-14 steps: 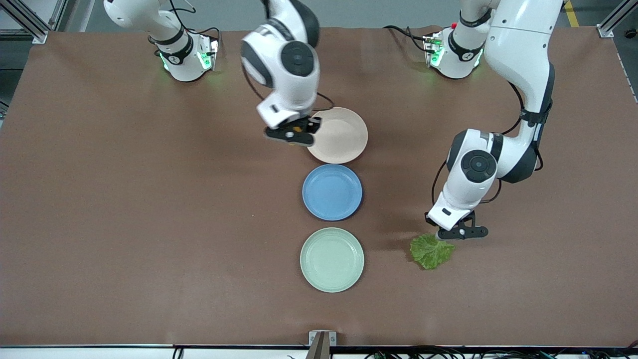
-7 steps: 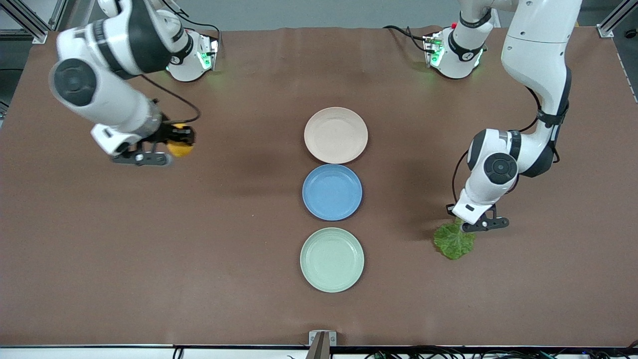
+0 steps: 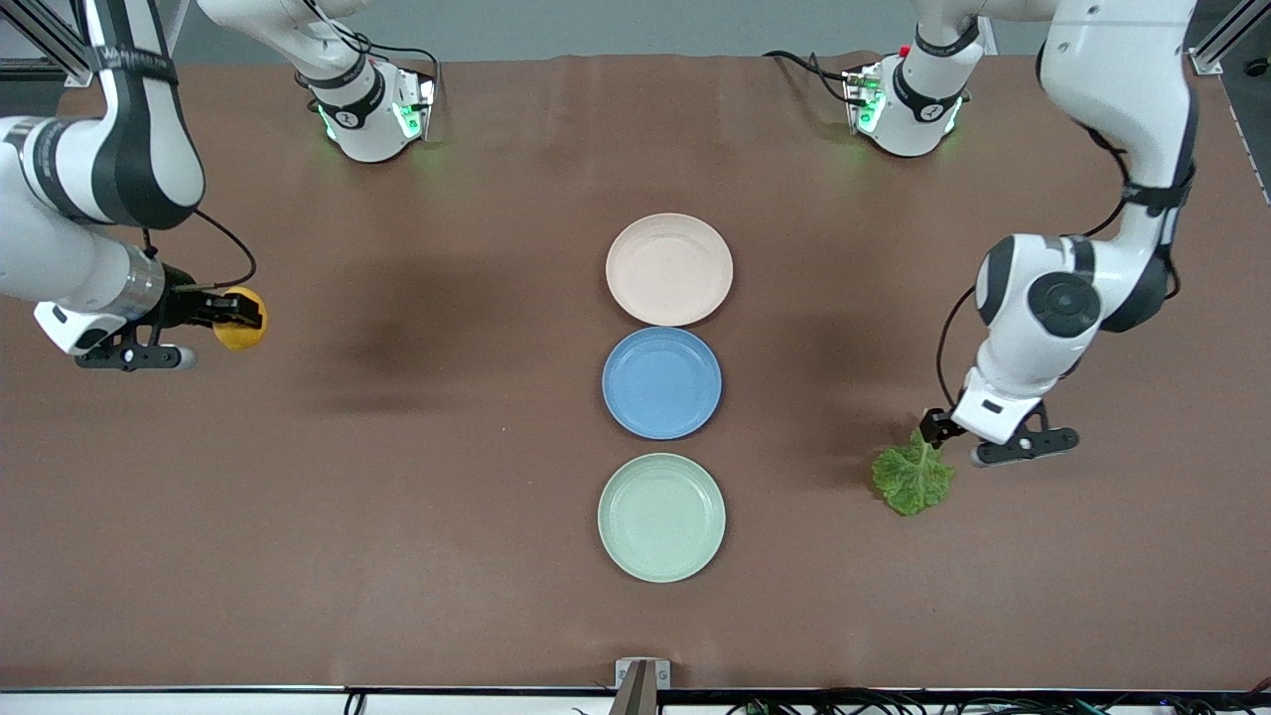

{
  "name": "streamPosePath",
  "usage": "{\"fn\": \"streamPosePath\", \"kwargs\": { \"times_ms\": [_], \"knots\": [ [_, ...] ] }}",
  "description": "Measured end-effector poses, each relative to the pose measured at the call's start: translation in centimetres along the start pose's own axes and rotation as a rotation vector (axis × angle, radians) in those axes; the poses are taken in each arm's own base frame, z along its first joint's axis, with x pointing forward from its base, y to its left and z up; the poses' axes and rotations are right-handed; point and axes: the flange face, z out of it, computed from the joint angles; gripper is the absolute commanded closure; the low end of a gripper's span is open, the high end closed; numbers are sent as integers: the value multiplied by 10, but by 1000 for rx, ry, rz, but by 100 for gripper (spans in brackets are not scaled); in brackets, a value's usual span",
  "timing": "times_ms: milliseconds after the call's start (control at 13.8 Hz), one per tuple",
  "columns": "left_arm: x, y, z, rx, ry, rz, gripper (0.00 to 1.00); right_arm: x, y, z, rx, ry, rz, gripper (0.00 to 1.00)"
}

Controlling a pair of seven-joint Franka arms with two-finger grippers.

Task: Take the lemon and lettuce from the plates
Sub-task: 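Carry the lemon away from the plates with the right gripper while the left places lettuce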

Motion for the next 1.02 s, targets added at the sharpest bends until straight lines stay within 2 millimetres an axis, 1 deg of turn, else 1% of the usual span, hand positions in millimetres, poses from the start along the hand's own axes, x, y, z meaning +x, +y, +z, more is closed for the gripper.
{"fn": "streamPosePath", "kwargs": {
  "times_ms": [73, 218, 363, 435, 508, 581, 726, 871, 944, 1016],
  "knots": [
    [13, -11, -27, 0, 19, 6, 0, 3, 12, 20, -5, 0, 2, 78],
    [37, -26, -83, 27, -16, 12, 0, 9, 28, 55, -15, -12, 13, 78],
    [60, -31, -150, 57, -68, 0, 0, 16, 43, 81, -27, -13, 5, 77],
    [69, -33, -184, 67, -84, 3, 0, 20, 51, 91, -33, -6, -2, 77],
    [74, -35, -212, 73, -97, 15, 0, 23, 60, 102, -39, 3, -1, 76],
    [76, -37, -235, 72, -110, 20, 0, 26, 67, 114, -48, 13, 1, 75],
    [71, -41, -267, 42, -136, 9, 0, 33, 75, 142, -67, 26, 7, 74],
    [55, -45, -292, 14, -193, 30, 0, 36, 80, 165, -73, 16, 16, 72],
    [46, -44, -305, 6, -218, 43, 0, 37, 82, 172, -68, 11, 24, 71],
    [37, -43, -317, 1, -232, 54, 0, 37, 82, 174, -64, 9, 30, 67]
  ]
}}
